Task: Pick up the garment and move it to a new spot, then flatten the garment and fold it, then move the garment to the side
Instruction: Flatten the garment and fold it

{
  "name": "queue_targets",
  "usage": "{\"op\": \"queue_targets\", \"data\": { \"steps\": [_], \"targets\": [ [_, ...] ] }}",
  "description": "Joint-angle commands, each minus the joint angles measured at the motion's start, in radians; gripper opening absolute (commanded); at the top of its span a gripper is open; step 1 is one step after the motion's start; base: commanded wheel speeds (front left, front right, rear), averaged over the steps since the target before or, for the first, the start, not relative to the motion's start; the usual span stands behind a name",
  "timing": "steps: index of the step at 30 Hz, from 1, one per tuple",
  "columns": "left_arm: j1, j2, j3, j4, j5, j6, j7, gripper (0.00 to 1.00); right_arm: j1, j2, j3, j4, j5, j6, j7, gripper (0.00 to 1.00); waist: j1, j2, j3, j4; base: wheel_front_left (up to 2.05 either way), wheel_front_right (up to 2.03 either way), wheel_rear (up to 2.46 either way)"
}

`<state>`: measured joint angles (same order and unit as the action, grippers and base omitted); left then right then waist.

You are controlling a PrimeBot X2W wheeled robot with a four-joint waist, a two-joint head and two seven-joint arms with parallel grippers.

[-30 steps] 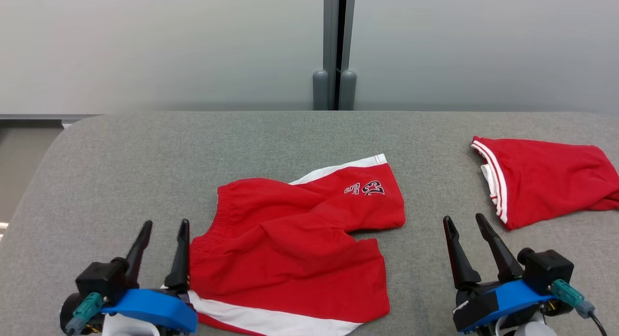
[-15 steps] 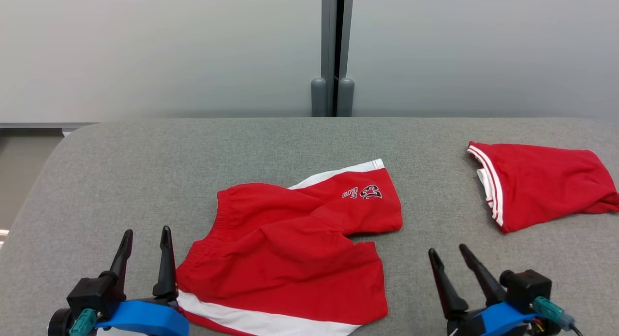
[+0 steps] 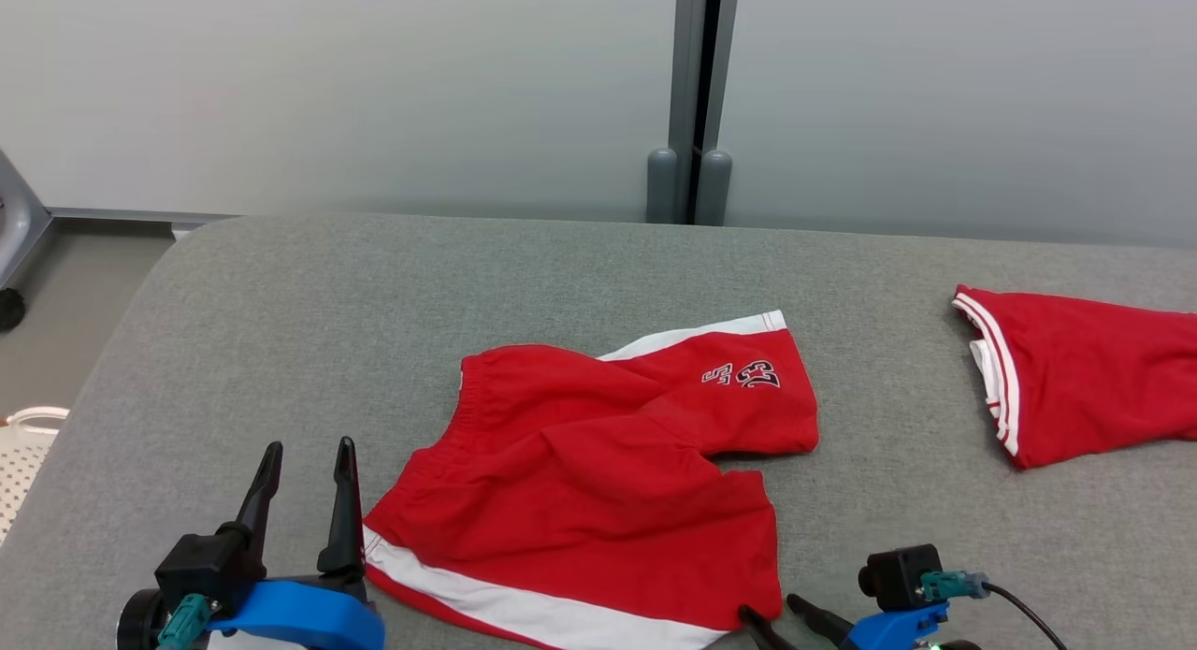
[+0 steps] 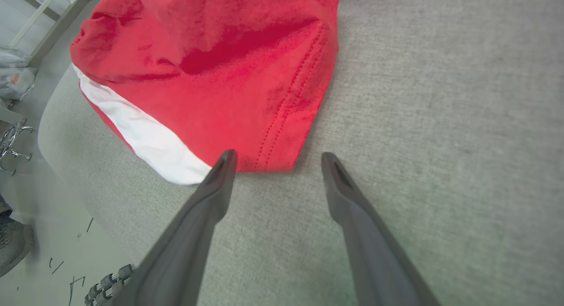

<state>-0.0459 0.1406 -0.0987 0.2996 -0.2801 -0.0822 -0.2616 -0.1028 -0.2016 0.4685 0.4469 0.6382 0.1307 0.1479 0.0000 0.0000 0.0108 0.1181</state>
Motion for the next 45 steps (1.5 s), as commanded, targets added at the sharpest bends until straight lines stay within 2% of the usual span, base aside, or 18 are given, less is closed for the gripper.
{"op": "queue_targets", "data": {
  "steps": [1,4,5,6,7,12,15,19,22,25,27,28,29,30,33,38,41,45],
  "targets": [
    [-0.012,-0.003,0.008,0.004,0.007,-0.006,-0.004,1.0,-0.017,0.003,0.005,0.009,0.014,0.0,-0.002,1.0,0.0,0.0,0.004,0.01,0.0,0.0,0.0],
    [-0.015,-0.011,0.021,0.011,0.015,-0.015,-0.004,1.0,-0.039,0.001,0.028,0.035,0.03,0.0,0.005,0.98,0.0,0.0,0.008,0.024,0.0,0.0,0.0],
    [-0.016,-0.014,0.025,0.013,0.018,-0.017,-0.004,1.0,-0.045,-0.001,0.039,0.041,0.036,0.0,0.01,0.69,0.0,0.0,0.009,0.028,0.0,0.0,0.0],
    [-0.016,-0.015,0.03,0.016,0.02,-0.02,-0.004,1.0,-0.048,-0.002,0.05,0.045,0.044,0.0,0.013,0.27,0.0,0.0,0.008,0.03,0.0,0.0,0.0],
    [-0.016,-0.017,0.034,0.018,0.022,-0.023,-0.004,1.0,-0.052,-0.005,0.058,0.045,0.052,0.0,0.012,0.0,0.0,0.0,0.009,0.031,0.0,0.0,0.0],
    [-0.012,-0.033,0.051,0.029,0.033,-0.034,-0.005,1.0,-0.072,-0.061,0.086,-0.011,0.102,0.0,-0.022,0.0,0.0,0.0,0.008,0.016,0.0,0.0,0.0],
    [-0.009,-0.04,0.058,0.032,0.036,-0.037,-0.005,1.0,-0.069,-0.11,0.086,-0.055,0.138,0.0,0.006,0.0,0.0,0.0,0.005,-0.002,0.0,0.0,0.0],
    [-0.007,-0.045,0.064,0.035,0.044,-0.041,-0.005,1.0,-0.048,-0.191,0.082,-0.111,0.165,0.0,0.095,0.0,0.0,0.0,0.005,-0.023,0.0,0.0,0.0],
    [-0.007,-0.048,0.07,0.036,0.049,-0.043,-0.005,1.0,-0.032,-0.242,0.041,-0.145,0.16,0.0,0.164,0.0,0.0,0.0,0.005,-0.035,0.0,0.0,0.0],
    [-0.008,-0.053,0.07,0.039,0.053,-0.045,-0.005,1.0,-0.005,-0.263,-0.029,-0.148,0.128,0.0,0.26,0.0,0.0,0.0,0.006,-0.042,0.0,0.0,0.0],
    [-0.01,-0.056,0.069,0.041,0.053,-0.046,-0.005,1.0,0.007,-0.251,-0.072,-0.162,0.091,0.0,0.314,0.0,0.0,0.0,0.008,-0.044,0.0,0.0,0.0],
    [-0.011,-0.057,0.068,0.043,0.053,-0.047,-0.005,1.0,0.01,-0.233,-0.092,-0.173,0.077,0.0,0.327,0.08,0.0,0.0,0.01,-0.044,0.0,0.0,0.0],
    [-0.014,-0.058,0.067,0.045,0.054,-0.048,-0.005,1.0,0.021,-0.218,-0.106,-0.177,0.057,0.0,0.339,0.45,0.0,0.0,0.011,-0.043,0.0,0.0,0.0],
    [-0.017,-0.059,0.065,0.047,0.054,-0.048,-0.005,1.0,0.035,-0.207,-0.119,-0.176,0.037,0.0,0.355,1.0,0.0,0.0,0.013,-0.042,0.0,0.0,0.0],
    [-0.024,-0.061,0.062,0.05,0.054,-0.05,-0.005,1.0,0.047,-0.162,-0.162,-0.186,-0.019,0.0,0.37,1.0,0.0,0.0,0.019,-0.037,0.0,0.0,0.0],
    [-0.023,-0.048,0.073,0.048,0.054,-0.048,-0.005,1.0,0.045,-0.125,-0.233,-0.276,-0.084,0.0,0.307,1.0,0.0,0.0,0.02,-0.037,0.0,0.0,0.0],
    [-0.022,-0.043,0.078,0.046,0.054,-0.049,-0.005,1.0,0.017,-0.124,-0.274,-0.361,-0.156,0.0,0.189,1.0,0.0,0.0,0.018,-0.042,0.0,0.0,0.0],
    [-0.022,-0.045,0.079,0.04,0.059,-0.049,-0.005,1.0,0.006,-0.089,-0.306,-0.408,-0.23,0.0,0.013,1.0,0.0,0.0,0.014,-0.045,0.0,0.0,0.0]
  ]
}}
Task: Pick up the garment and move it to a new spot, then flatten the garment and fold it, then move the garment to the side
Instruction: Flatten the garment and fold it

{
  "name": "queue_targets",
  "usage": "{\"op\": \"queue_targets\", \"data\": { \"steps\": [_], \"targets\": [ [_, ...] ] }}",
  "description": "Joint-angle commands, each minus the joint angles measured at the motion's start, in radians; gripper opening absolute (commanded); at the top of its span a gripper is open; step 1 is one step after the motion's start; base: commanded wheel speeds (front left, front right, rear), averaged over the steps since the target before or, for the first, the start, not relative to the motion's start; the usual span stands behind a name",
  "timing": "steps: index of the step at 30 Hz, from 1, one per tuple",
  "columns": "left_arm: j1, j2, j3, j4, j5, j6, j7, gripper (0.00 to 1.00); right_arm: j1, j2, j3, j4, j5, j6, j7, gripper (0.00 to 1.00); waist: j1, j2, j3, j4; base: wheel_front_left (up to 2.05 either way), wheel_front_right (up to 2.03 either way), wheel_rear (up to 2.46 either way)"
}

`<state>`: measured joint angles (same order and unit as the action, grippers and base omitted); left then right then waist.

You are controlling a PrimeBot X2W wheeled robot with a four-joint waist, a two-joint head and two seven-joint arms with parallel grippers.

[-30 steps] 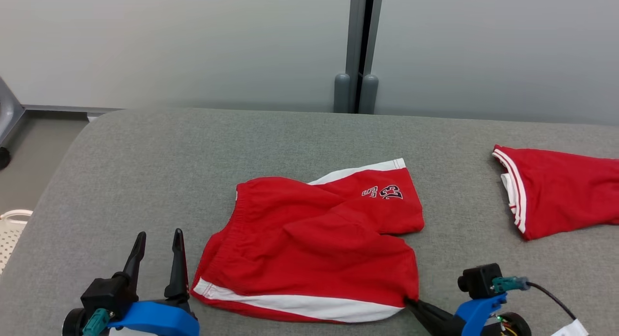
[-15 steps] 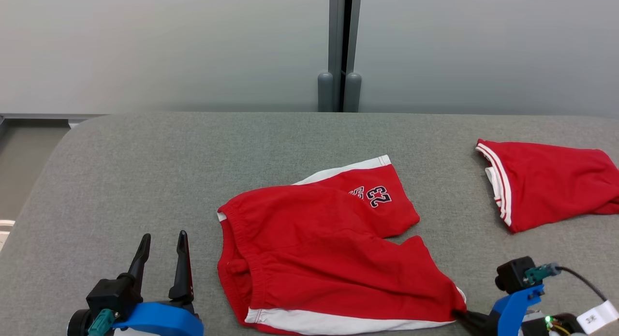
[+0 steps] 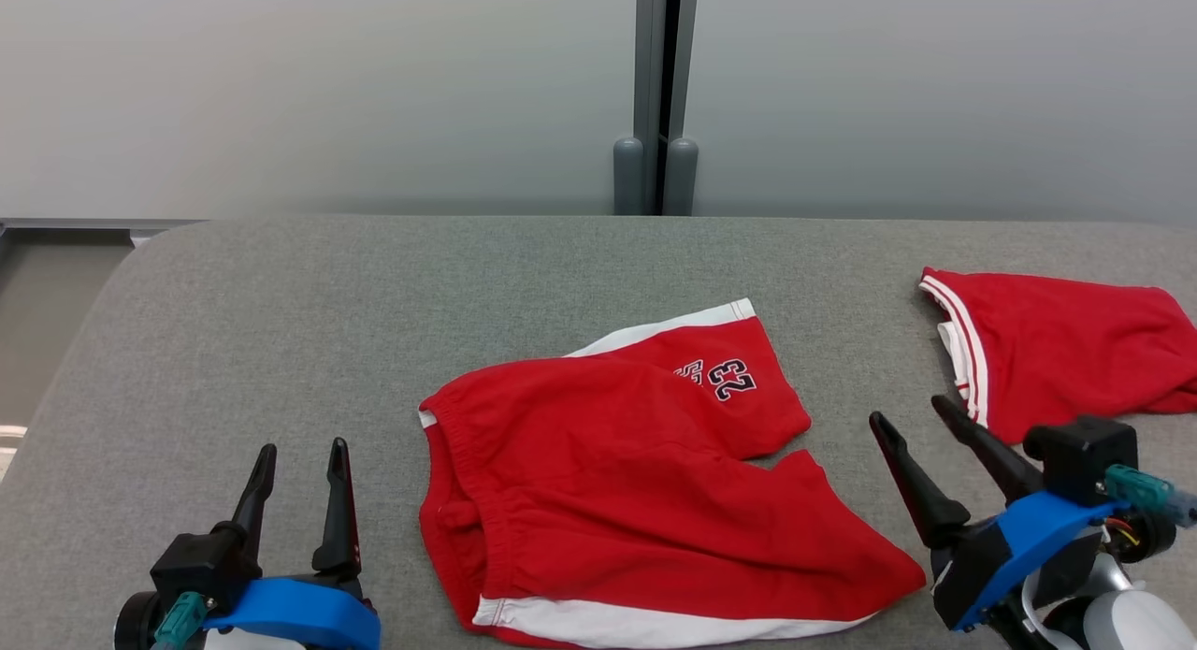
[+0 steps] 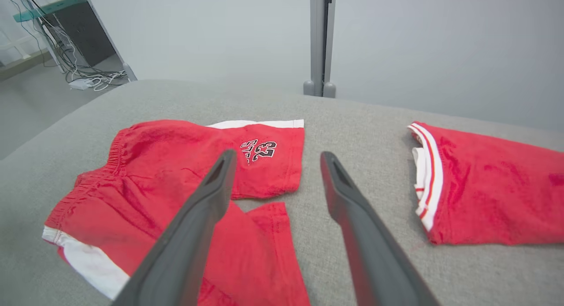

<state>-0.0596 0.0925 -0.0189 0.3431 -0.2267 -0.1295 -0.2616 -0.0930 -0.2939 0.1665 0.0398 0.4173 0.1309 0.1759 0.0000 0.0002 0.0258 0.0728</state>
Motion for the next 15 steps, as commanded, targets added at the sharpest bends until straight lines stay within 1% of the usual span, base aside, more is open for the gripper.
{"op": "queue_targets", "data": {
  "steps": [1,5,9,10,15],
  "targets": [
    [-0.009,0.002,-0.002,-0.006,0.006,-0.002,-0.005,1.0,-0.007,0.015,-0.007,-0.001,-0.023,0.0,-0.055,1.0,0.0,-0.0002,-0.001,0.0,0.0,0.0,0.0],
    [-0.005,0.003,-0.007,-0.021,0.005,-0.002,-0.005,1.0,-0.013,0.073,-0.009,0.017,-0.066,0.0,-0.217,1.0,0.0,-0.0002,-0.009,-0.001,0.0,0.0,0.0],
    [0.012,0.008,-0.034,-0.034,-0.003,-0.002,-0.005,1.0,0.015,0.114,0.024,0.092,-0.08,0.0,-0.343,1.0,0.0,-0.0002,-0.024,-0.001,0.0,0.0,0.0],
    [0.012,0.008,-0.034,-0.034,-0.003,-0.002,-0.005,1.0,0.015,0.114,0.024,0.092,-0.08,0.0,-0.343,1.0,0.0,-0.0002,-0.024,-0.001,0.0,0.0,0.0],
    [0.023,0.01,-0.063,-0.043,-0.016,-0.002,-0.005,1.0,0.02,0.13,0.049,0.23,-0.083,0.0,-0.406,1.0,0.0,-0.0002,-0.031,0.001,0.0,0.0,0.0]
  ]
}}
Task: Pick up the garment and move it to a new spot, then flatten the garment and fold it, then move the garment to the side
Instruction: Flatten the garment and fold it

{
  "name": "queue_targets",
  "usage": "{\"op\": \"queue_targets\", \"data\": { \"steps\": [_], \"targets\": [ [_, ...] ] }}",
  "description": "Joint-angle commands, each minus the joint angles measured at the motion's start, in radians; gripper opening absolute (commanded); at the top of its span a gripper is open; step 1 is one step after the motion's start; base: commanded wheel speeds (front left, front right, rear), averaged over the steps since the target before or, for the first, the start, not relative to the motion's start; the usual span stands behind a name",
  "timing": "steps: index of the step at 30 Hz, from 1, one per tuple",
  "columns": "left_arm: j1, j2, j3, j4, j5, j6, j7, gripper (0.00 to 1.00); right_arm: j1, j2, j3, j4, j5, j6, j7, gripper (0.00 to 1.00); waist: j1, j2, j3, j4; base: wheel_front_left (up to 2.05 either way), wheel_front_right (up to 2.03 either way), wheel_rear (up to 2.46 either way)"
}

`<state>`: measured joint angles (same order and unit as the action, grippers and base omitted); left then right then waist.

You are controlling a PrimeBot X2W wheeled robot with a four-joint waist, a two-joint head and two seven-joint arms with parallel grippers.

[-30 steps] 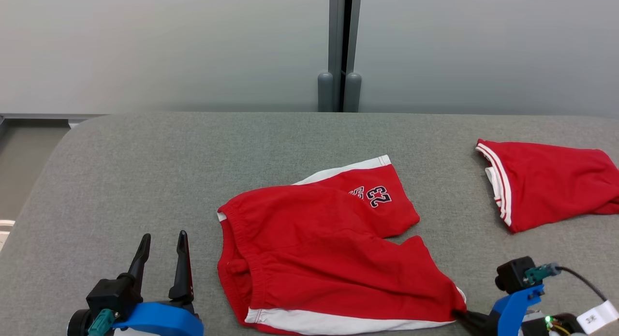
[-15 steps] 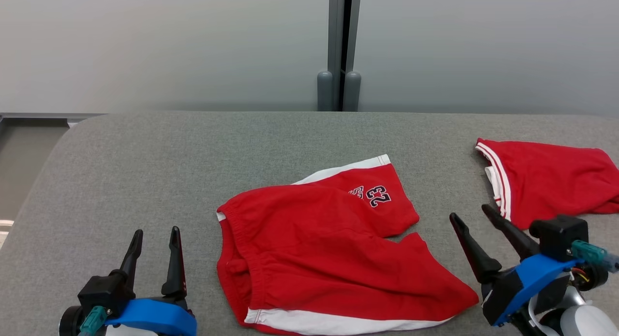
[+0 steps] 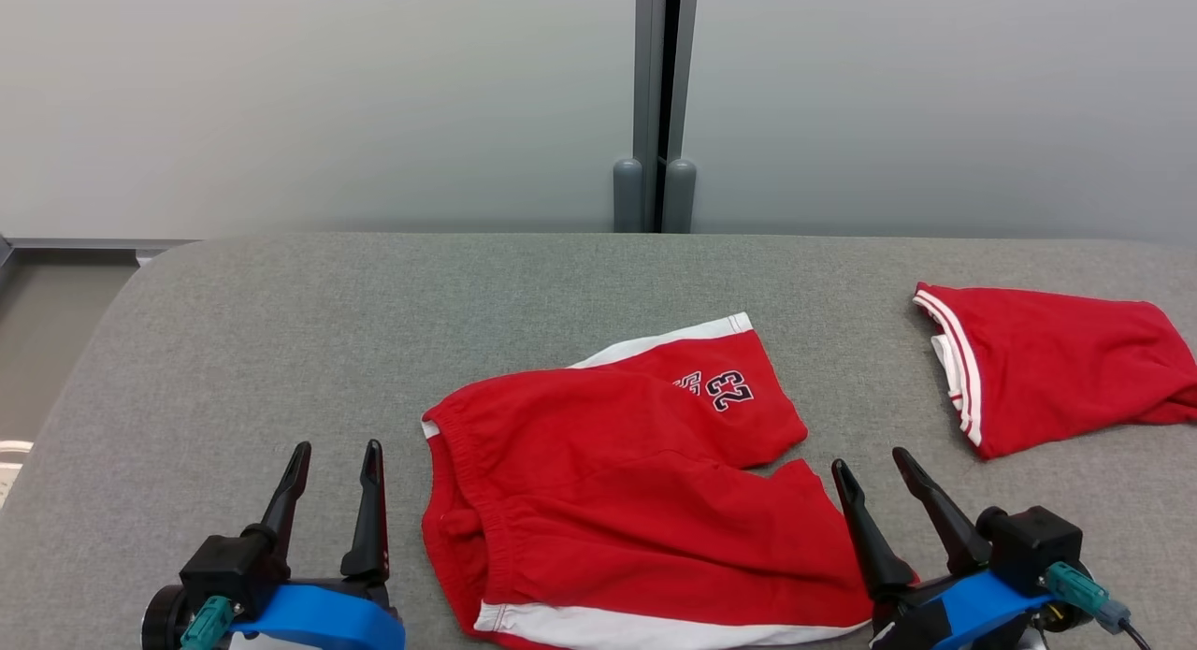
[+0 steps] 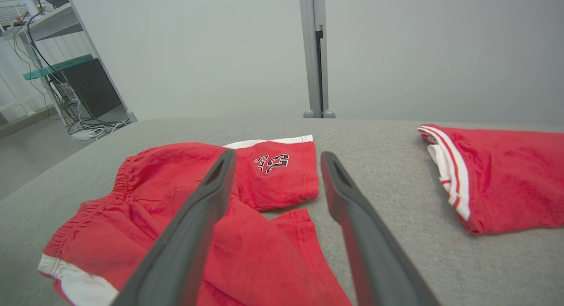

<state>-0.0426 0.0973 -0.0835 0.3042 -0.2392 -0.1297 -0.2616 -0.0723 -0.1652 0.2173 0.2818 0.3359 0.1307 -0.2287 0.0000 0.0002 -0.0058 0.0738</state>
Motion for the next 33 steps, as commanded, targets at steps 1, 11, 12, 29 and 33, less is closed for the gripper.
{"op": "queue_targets", "data": {
  "steps": [1,11,12,29,33],
  "targets": [
    [0.009,0.007,-0.002,-0.005,-0.006,-0.002,-0.005,1.0,-0.008,0.004,0.001,0.006,0.002,0.0,-0.008,1.0,0.0,-0.0002,-0.001,-0.001,0.0,0.0,0.0],
    [0.01,0.017,-0.002,-0.01,-0.014,-0.002,-0.005,1.0,-0.058,-0.026,0.014,0.051,0.021,0.0,-0.034,1.0,0.0,-0.0002,-0.006,-0.013,0.0,0.0,0.0],
    [0.011,0.017,-0.002,-0.01,-0.014,-0.002,-0.005,1.0,-0.059,-0.027,0.013,0.052,0.021,0.0,-0.035,1.0,0.0,-0.0002,-0.006,-0.014,0.0,0.0,0.0],
    [0.047,0.1,-0.025,-0.065,-0.083,-0.002,-0.005,1.0,0.022,-0.115,-0.14,-0.001,-0.082,0.0,0.06,1.0,0.0,-0.0002,0.007,-0.018,0.0,0.0,0.0],
    [0.062,0.16,-0.123,-0.081,-0.162,-0.002,0.071,1.0,0.071,-0.135,-0.091,0.007,-0.033,0.0,0.159,1.0,0.0,-0.0002,0.022,-0.016,0.0,0.0,0.0]
  ]
}}
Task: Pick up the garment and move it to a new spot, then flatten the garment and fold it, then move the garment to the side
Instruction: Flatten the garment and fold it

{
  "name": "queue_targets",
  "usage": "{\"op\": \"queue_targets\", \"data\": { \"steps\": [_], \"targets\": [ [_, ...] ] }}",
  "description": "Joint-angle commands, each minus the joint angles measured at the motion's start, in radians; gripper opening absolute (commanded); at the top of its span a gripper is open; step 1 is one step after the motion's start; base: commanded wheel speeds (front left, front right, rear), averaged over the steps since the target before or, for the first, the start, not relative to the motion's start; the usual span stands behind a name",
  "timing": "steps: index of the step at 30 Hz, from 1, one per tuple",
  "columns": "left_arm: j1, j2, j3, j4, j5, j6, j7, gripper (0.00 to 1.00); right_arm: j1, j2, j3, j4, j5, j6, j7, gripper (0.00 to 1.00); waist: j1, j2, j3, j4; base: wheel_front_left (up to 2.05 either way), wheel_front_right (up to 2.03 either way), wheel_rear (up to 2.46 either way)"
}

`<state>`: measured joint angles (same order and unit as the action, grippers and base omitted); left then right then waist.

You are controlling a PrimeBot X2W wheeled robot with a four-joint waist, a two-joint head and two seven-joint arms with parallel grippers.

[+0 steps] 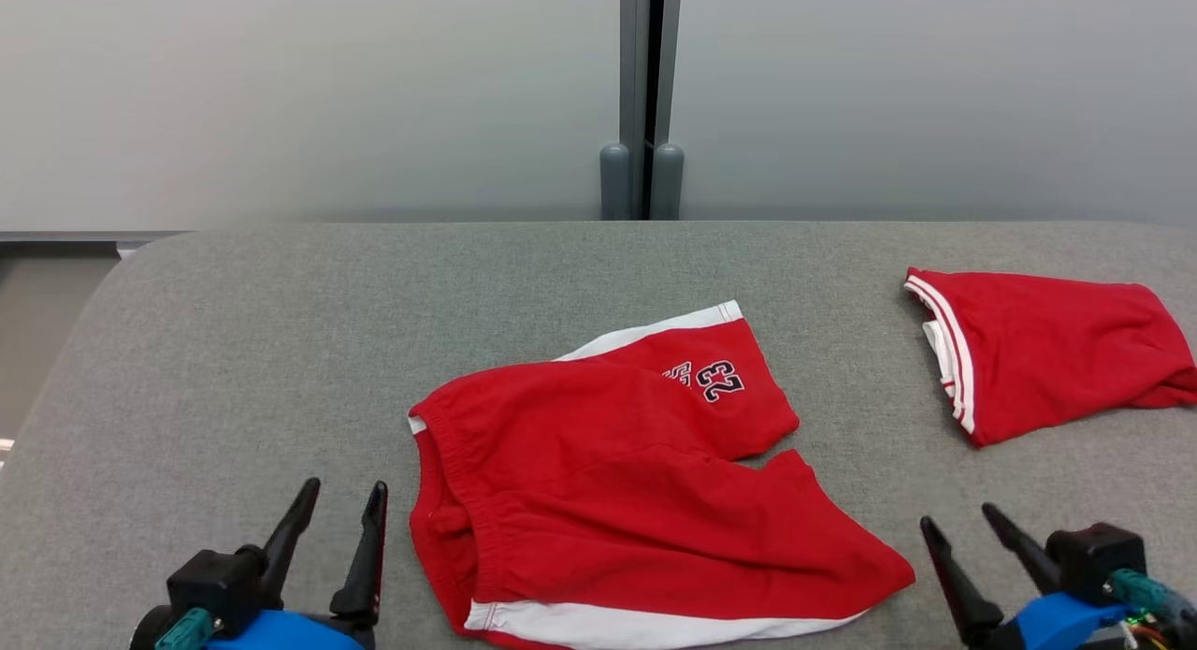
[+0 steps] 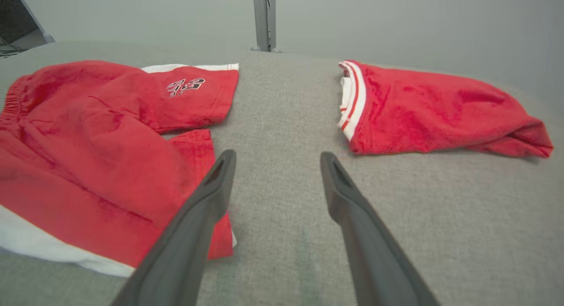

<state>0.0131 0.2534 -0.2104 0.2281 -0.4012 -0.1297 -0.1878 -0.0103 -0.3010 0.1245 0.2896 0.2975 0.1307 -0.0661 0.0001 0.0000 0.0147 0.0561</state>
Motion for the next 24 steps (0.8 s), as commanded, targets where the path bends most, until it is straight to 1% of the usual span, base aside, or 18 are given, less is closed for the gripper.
{"op": "queue_targets", "data": {
  "steps": [1,3,5,7,10,13,16,18,24],
  "targets": [
    [0.011,0.014,-0.02,-0.016,-0.024,-0.002,0.022,1.0,0.019,-0.008,0.014,0.0,0.023,0.0,0.017,1.0,-0.0001,0.0,0.005,0.002,0.0,0.0,0.0],
    [0.027,0.039,-0.082,-0.037,-0.085,-0.002,0.091,1.0,0.04,-0.029,0.053,0.007,0.056,0.0,0.057,1.0,-0.0001,0.0,0.01,0.003,0.0,0.0,0.0],
    [0.03,0.082,-0.152,-0.065,-0.15,-0.002,0.159,1.0,0.047,-0.044,0.092,0.018,0.09,0.0,0.092,1.0,-0.0001,0.0,0.018,0.003,0.0,0.0,0.0],
    [0.032,0.118,-0.201,-0.09,-0.215,-0.002,0.216,1.0,0.041,-0.061,0.126,0.036,0.117,0.0,0.119,1.0,-0.0001,0.0,0.024,0.003,0.0,0.0,0.0],
    [0.032,0.156,-0.255,-0.106,-0.282,-0.002,0.3,1.0,0.012,-0.072,0.164,0.061,0.151,0.0,0.136,1.0,-0.0001,0.0,0.034,0.003,0.0,0.0,0.0],
    [0.002,0.185,-0.311,-0.118,-0.331,-0.002,0.351,1.0,-0.02,-0.071,0.202,0.084,0.171,0.0,0.129,1.0,-0.0001,0.0,0.046,0.003,0.0,0.0,0.0],
    [-0.024,0.199,-0.364,-0.106,-0.376,-0.002,0.393,1.0,-0.051,-0.07,0.235,0.113,0.182,0.0,0.118,1.0,-0.0001,0.0,0.054,0.004,0.0,0.0,0.0],
    [-0.045,0.21,-0.391,-0.084,-0.386,-0.002,0.418,1.0,-0.076,-0.067,0.256,0.133,0.185,0.0,0.113,1.0,-0.0001,0.0,0.057,0.003,0.0,0.0,0.0],
    [-0.1,0.21,-0.461,-0.026,-0.434,-0.002,0.435,1.0,-0.152,-0.064,0.334,0.19,0.2,0.0,0.102,1.0,-0.0001,0.0,0.063,-0.008,0.0,0.0,0.0]
  ]
}}
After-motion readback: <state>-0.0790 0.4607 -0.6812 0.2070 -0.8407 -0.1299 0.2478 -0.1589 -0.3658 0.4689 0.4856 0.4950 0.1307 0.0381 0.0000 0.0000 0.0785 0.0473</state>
